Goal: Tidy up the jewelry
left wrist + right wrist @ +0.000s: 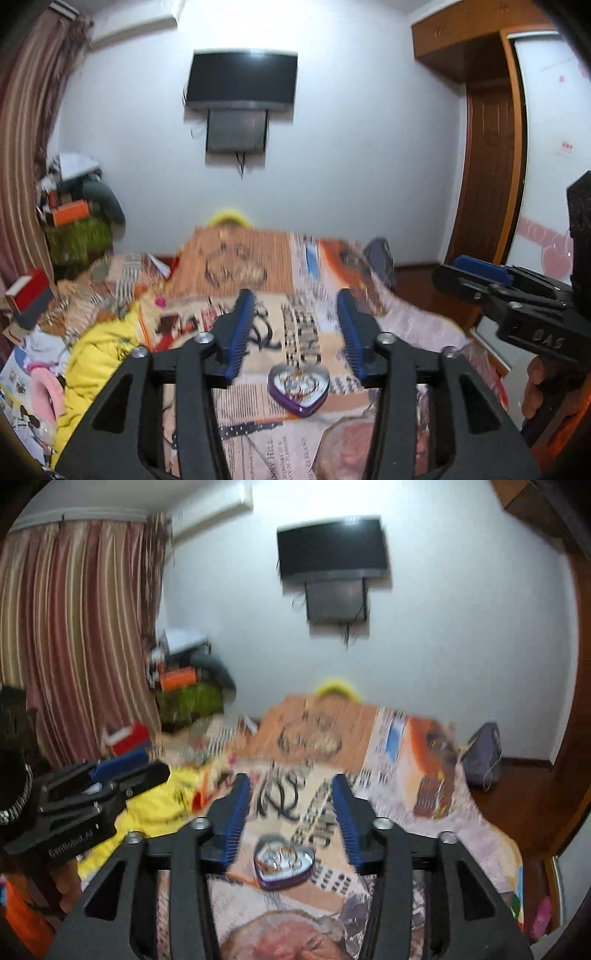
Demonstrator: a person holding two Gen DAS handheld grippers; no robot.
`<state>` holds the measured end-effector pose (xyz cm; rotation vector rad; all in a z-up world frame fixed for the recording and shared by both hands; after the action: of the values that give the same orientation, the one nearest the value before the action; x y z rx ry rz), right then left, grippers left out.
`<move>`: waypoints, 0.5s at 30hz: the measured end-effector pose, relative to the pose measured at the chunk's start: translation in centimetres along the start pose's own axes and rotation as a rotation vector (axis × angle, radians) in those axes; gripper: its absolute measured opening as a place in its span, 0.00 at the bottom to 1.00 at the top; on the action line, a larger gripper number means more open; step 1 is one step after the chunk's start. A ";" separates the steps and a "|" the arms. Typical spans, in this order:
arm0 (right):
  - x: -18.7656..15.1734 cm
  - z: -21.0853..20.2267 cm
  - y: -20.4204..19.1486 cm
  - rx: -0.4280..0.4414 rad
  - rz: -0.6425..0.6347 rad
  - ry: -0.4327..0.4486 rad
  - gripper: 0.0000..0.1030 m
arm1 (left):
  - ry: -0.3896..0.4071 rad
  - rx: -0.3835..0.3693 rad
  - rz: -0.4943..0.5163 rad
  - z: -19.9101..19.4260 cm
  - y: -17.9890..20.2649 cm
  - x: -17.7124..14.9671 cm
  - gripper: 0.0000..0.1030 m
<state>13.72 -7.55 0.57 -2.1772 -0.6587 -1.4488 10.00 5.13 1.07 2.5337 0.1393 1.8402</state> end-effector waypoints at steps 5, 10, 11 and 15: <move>2.2 -4.2 -0.6 -0.062 0.000 0.144 0.75 | 0.097 0.040 -0.015 -3.6 -0.2 1.7 0.70; 2.7 -5.6 -1.0 -0.119 -0.014 0.208 0.87 | 0.154 0.065 -0.027 -5.8 -0.5 2.3 0.91; 2.8 -5.6 -1.0 -0.126 -0.012 0.213 0.92 | 0.163 0.079 -0.021 -6.1 -0.6 2.2 0.94; 2.7 -5.7 -0.9 -0.159 0.009 0.243 1.00 | 0.171 0.121 0.005 -6.3 -0.6 2.0 0.99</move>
<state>9.98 -9.89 5.20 -2.0665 -0.4622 -1.7783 4.59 5.59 4.84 2.4487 0.2530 2.1115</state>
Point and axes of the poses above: each gripper's, at about its wrist camera, not at the fingertips, and z roughly the way its jaws point, y to its right, x to its top, the point moved 10 cm from there along z, roughly the way its jaws point, and after that the axes turned 4 degrees about x, right-handed, at the moved point
